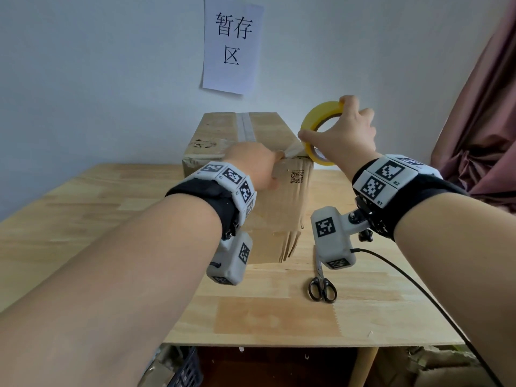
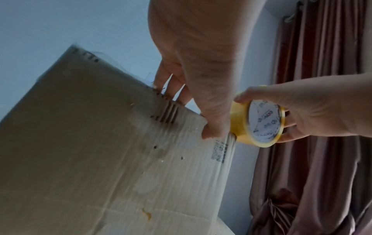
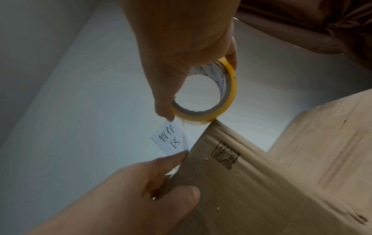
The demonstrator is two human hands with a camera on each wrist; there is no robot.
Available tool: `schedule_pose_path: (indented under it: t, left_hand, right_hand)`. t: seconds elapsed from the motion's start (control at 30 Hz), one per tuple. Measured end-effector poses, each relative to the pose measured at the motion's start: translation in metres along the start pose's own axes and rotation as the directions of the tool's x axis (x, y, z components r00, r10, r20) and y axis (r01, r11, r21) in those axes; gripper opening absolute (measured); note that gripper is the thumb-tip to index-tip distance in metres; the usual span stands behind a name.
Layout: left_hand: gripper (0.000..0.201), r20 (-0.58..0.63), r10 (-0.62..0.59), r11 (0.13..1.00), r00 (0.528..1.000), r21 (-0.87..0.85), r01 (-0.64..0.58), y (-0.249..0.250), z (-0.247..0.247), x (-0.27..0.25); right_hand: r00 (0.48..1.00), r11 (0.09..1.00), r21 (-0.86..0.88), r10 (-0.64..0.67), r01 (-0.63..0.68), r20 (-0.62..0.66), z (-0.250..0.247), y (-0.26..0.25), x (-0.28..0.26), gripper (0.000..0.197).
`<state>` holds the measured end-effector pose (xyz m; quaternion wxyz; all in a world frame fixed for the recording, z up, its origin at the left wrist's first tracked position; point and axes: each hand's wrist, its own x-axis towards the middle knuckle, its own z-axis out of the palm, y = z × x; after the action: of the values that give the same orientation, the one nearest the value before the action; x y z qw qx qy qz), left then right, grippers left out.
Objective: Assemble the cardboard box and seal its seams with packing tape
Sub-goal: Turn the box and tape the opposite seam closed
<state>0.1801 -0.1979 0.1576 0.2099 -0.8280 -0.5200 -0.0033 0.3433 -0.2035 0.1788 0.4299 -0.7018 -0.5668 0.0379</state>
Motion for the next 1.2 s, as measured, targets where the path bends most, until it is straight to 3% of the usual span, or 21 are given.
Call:
schedule_pose_path:
  t: [0.2, 0.37, 0.43, 0.63, 0.73, 0.87, 1.0, 1.2]
  left_hand:
    - [0.055, 0.0, -0.005, 0.999, 1.0, 0.048, 0.005, 0.008, -0.005, 0.0]
    - [0.055, -0.047, -0.07, 0.94, 0.996, -0.336, 0.05, -0.018, 0.012, -0.019]
    - [0.055, -0.098, -0.082, 0.92, 0.992, -0.39, 0.038, -0.029, 0.022, -0.03]
    - [0.049, -0.119, -0.301, 0.908, 0.946, -0.34, 0.246, -0.067, 0.038, -0.058]
    - [0.049, -0.113, -0.347, 0.919, 0.931, -0.238, 0.314, -0.066, 0.039, -0.057]
    - [0.054, -0.123, -0.233, 0.952, 0.965, -0.23, 0.2, -0.044, 0.036, -0.042]
    - [0.037, -0.169, -0.1, 0.958, 0.981, -0.284, 0.048, -0.012, 0.025, -0.018]
    - [0.036, -0.124, -0.06, 0.961, 0.991, -0.276, 0.023, -0.005, 0.021, 0.001]
  right_hand:
    - [0.999, 0.994, -0.102, -0.04, 0.04, 0.005, 0.003, -0.005, -0.001, 0.08]
    - [0.998, 0.976, -0.208, -0.066, 0.063, -0.003, 0.004, -0.001, -0.001, 0.079]
    - [0.997, 0.975, -0.209, -0.074, 0.072, 0.001, 0.005, -0.002, -0.002, 0.08]
    - [0.999, 0.983, -0.177, -0.045, 0.043, -0.004, 0.006, -0.001, -0.002, 0.078]
    - [0.999, 0.987, -0.149, -0.053, 0.053, 0.005, 0.008, -0.005, -0.003, 0.079]
    - [1.0, 0.999, -0.032, 0.006, -0.005, 0.02, 0.006, -0.002, -0.001, 0.076]
    - [1.0, 0.998, 0.059, 0.025, -0.024, -0.013, 0.006, 0.002, -0.001, 0.078]
    - [0.996, 0.934, 0.348, 0.094, -0.085, -0.008, 0.002, 0.005, 0.004, 0.081]
